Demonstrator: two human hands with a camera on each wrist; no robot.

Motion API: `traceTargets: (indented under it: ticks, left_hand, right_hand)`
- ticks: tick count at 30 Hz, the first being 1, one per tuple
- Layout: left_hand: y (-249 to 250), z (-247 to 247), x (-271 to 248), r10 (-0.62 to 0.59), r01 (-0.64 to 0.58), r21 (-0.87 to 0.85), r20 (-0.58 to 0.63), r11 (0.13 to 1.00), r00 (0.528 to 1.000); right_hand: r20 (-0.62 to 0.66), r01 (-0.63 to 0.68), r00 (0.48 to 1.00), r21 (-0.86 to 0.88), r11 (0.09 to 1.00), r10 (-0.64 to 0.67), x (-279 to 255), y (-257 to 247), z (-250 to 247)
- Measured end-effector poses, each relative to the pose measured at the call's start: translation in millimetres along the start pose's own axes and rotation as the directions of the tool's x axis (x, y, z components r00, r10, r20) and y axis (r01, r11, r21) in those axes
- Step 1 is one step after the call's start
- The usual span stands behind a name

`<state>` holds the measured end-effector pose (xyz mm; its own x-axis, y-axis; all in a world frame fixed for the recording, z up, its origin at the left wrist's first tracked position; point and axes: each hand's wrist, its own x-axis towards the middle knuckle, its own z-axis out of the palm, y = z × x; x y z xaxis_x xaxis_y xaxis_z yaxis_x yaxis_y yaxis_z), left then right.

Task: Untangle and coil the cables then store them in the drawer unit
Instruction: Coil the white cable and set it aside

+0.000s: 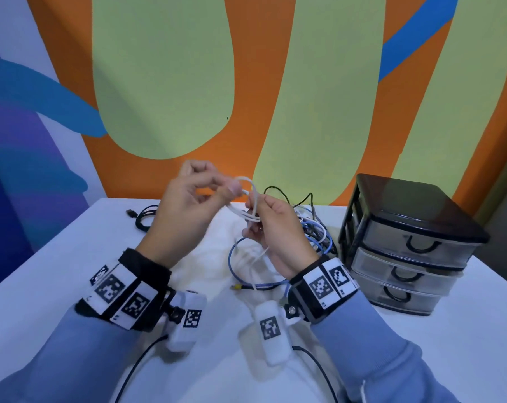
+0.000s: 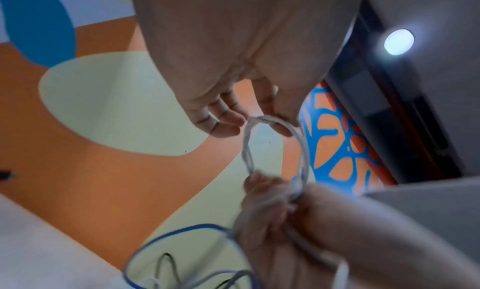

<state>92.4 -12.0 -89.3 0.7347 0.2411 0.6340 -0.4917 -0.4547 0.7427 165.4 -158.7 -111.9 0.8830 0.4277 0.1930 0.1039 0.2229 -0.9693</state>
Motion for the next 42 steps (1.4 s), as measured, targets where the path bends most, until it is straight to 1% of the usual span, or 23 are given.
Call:
traceTargets:
  ticks: [2, 4, 6, 9, 11, 13, 15, 16, 17, 19, 21, 22, 24, 26, 27, 28, 29, 31, 33, 35, 38, 40, 42]
  left_hand:
    - [2, 1, 3, -0.039, 0.021, -0.212, -0.080, 0.977, 0.996]
    - [5, 0, 6, -0.126, 0.068, -0.436, -0.105, 0.897, 0.986]
    - [7, -2, 7, -0.199, 0.114, -0.577, -0.086, 0.809, 0.976]
    - [8, -7, 8, -0.271, 0.167, -0.767, -0.010, 0.620, 0.963]
    - [9, -11, 9, -0.317, 0.193, -0.818, 0.013, 0.542, 0.948]
    - [9, -11, 10, -0.389, 0.215, -0.840, 0.005, 0.499, 0.921]
    - [8, -9, 10, -0.473, 0.255, -0.839, -0.004, 0.482, 0.881]
    - [7, -7, 10, -0.510, 0.282, -0.832, -0.001, 0.478, 0.860]
    - [6, -5, 9, -0.536, 0.310, -0.825, 0.009, 0.473, 0.844]
    - [4, -3, 8, -0.555, 0.353, -0.814, 0.046, 0.461, 0.830]
    - [5, -4, 8, -0.533, 0.365, -0.801, 0.068, 0.475, 0.843]
    - [6, -5, 8, -0.506, 0.357, -0.786, 0.065, 0.505, 0.860]
    - [11, -7, 7, -0.415, 0.315, -0.736, 0.050, 0.600, 0.908]
    - [18, -7, 4, -0.285, 0.251, -0.660, 0.058, 0.708, 0.957]
    - [22, -7, 1, -0.203, 0.212, -0.585, 0.082, 0.783, 0.976]
    - [24, -7, -1, -0.118, 0.165, -0.487, 0.125, 0.858, 0.985]
    - [25, -6, -4, -0.049, 0.115, -0.377, 0.181, 0.919, 0.982]
    - [25, -4, -8, -0.003, 0.057, -0.192, 0.271, 0.980, 0.963]
    - [21, -1, -10, 0.003, 0.006, -0.029, 0.300, 1.000, 0.954]
    - [17, 2, -10, 0.021, -0.047, 0.079, 0.304, 0.996, 0.953]
    - [11, 4, -10, 0.031, -0.076, 0.180, 0.239, 0.981, 0.971]
    - [13, 7, -11, 0.078, -0.127, 0.266, 0.187, 0.956, 0.979]
    - [17, 12, -13, 0.103, -0.134, 0.298, 0.118, 0.945, 0.988]
  right_hand:
    - [0.022, -0.048, 0.999, 0.025, 0.999, 0.048, 0, 0, 0]
    - [0.033, -0.089, 0.996, 0.048, 0.995, 0.087, -1, -1, 0]
    - [0.026, -0.132, 0.991, 0.102, 0.986, 0.130, 0, -2, -2]
    - [0.043, -0.212, 0.977, 0.243, 0.946, 0.208, 1, -5, -6]
    - [0.092, -0.277, 0.961, 0.389, 0.879, 0.263, 1, -7, -8]
    - [0.166, -0.327, 0.944, 0.551, 0.767, 0.284, -1, -11, -10]
    - [0.229, -0.338, 0.941, 0.674, 0.657, 0.249, -2, -15, -10]
    - [0.250, -0.333, 0.943, 0.714, 0.616, 0.220, -3, -17, -9]
    - [0.266, -0.328, 0.944, 0.738, 0.589, 0.193, -3, -18, -9]
    - [0.278, -0.317, 0.947, 0.753, 0.576, 0.158, -2, -20, -8]
    - [0.275, -0.303, 0.951, 0.750, 0.588, 0.140, -2, -21, -11]
    - [0.272, -0.296, 0.953, 0.744, 0.599, 0.134, -3, -22, -13]
    - [0.258, -0.277, 0.958, 0.728, 0.627, 0.123, -4, -24, -15]
    - [0.239, -0.246, 0.965, 0.697, 0.674, 0.106, -3, -22, -13]
    - [0.225, -0.224, 0.970, 0.675, 0.703, 0.093, -2, -19, -11]
    - [0.210, -0.201, 0.974, 0.653, 0.730, 0.081, -3, -18, -8]
    - [0.198, -0.180, 0.978, 0.629, 0.756, 0.068, -4, -17, -6]
    - [0.208, -0.164, 0.977, 0.584, 0.795, 0.050, -7, -14, -5]
    - [0.231, -0.163, 0.972, 0.561, 0.812, 0.035, -9, -14, -5]
    - [0.243, -0.161, 0.970, 0.548, 0.821, 0.028, -9, -15, -4]
    - [0.247, -0.191, 0.967, 0.559, 0.807, 0.058, -8, -15, -4]
    - [0.264, -0.219, 0.962, 0.593, 0.775, 0.070, -7, -15, -4]
    - [0.279, -0.227, 0.958, 0.617, 0.753, 0.061, -9, -15, -2]
